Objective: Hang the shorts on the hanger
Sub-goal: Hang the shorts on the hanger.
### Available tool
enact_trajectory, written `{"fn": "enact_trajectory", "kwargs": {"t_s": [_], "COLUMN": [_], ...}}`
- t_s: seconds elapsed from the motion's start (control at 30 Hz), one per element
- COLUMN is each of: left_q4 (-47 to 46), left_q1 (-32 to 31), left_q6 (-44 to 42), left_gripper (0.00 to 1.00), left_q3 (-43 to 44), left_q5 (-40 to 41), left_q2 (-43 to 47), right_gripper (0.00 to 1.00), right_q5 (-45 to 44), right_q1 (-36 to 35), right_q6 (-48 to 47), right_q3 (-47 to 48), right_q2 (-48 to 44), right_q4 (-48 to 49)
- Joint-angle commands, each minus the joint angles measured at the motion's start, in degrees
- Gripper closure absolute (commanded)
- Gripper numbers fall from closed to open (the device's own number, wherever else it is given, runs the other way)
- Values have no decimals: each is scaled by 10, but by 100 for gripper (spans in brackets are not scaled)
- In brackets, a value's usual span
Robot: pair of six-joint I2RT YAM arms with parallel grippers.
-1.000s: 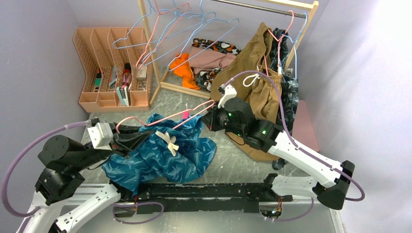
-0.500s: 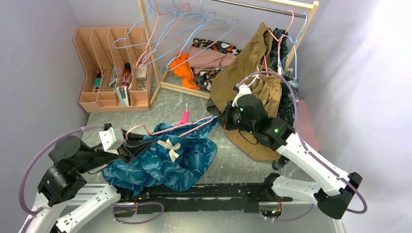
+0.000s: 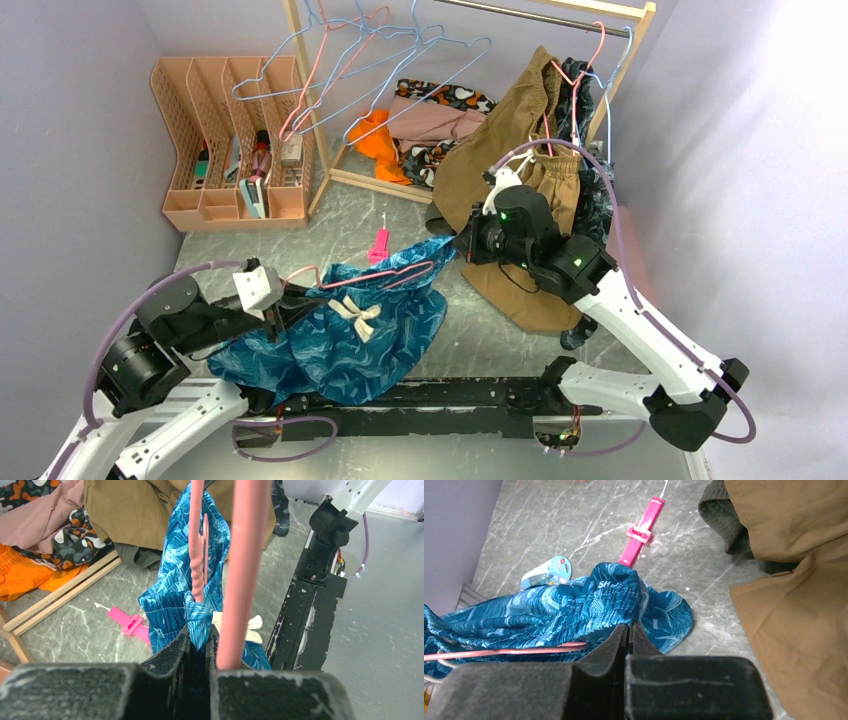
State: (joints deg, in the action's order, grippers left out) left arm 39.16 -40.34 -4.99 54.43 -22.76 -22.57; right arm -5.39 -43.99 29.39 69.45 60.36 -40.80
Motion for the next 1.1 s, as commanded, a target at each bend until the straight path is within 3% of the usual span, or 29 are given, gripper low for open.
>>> {"fn": "enact_trajectory", "kwargs": {"t_s": [0.0,0.37,0.77,1.07], "left_q4": [8,-3,-161,-222], "left_q1": [1,2,1,1], "left_q6": [-15,-32,26,41], "left_gripper": [93,93,93,93], "left_q3": [-5,-19,-101,-50], "left_q5": [2,38,-67,-124], "left_q2": [-13,-62,-98,-129], "right_gripper": [100,100,100,100], "right_q5": [0,5,87,166], "right_q1": [9,9,9,8], "right_q6": [-16,-47,-76,-86], "right_q3": [18,95,171,363], "right_q2": [4,13,59,149], "right_q4": [-16,-63,-34,-27]}}
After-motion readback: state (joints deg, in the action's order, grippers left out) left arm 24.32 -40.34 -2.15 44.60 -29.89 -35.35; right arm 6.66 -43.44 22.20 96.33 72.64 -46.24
